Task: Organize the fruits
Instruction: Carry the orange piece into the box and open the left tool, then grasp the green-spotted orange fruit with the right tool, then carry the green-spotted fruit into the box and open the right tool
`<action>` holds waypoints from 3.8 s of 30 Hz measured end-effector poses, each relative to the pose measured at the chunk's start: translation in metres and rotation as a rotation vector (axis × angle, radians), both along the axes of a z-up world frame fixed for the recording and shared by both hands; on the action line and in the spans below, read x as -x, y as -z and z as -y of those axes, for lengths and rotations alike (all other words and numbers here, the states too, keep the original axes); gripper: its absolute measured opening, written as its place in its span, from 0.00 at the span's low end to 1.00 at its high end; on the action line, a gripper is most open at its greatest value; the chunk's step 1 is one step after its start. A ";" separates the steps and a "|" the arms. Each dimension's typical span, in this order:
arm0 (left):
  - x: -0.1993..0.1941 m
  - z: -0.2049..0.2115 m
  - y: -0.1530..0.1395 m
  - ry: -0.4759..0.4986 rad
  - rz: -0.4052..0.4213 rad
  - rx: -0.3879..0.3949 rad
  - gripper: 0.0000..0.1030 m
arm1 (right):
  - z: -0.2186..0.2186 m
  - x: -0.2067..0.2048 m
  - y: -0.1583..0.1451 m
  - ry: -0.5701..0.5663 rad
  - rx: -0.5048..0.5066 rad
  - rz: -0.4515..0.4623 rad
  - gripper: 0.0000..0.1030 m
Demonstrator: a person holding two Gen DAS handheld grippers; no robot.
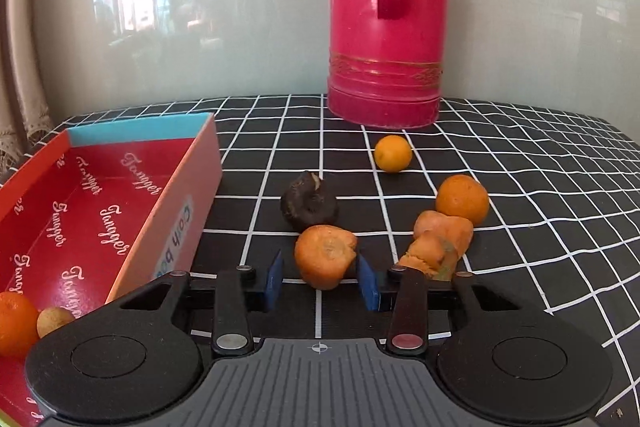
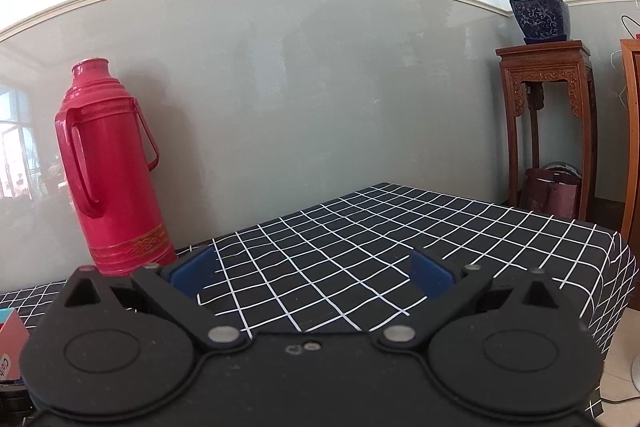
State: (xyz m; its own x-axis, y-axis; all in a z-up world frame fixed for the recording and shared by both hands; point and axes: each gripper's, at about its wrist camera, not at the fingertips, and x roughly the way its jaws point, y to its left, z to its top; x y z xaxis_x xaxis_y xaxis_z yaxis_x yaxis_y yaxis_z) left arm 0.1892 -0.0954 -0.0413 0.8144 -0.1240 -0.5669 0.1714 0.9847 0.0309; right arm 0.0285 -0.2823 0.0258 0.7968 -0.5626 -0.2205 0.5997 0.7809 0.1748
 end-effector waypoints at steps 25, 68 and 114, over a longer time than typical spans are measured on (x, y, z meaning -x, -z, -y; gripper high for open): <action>0.019 -0.125 -0.039 -0.482 0.107 0.160 0.30 | -0.036 -0.018 0.004 -0.128 0.032 -0.042 0.94; 0.100 -0.246 -0.053 -0.644 0.230 0.112 1.00 | -0.122 -0.137 0.054 -0.446 -0.150 -0.373 0.51; 0.100 -0.268 -0.047 -0.722 0.200 0.155 1.00 | -0.232 -0.071 0.017 -0.906 0.297 -0.134 0.68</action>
State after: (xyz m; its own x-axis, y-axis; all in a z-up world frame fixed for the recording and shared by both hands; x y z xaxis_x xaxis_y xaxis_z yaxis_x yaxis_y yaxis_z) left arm 0.0887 0.1722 0.0059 0.8090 0.4113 -0.4199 -0.5103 0.8461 -0.1544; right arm 0.0994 -0.0503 0.0089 0.9348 0.2070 -0.2887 -0.2527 0.9587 -0.1309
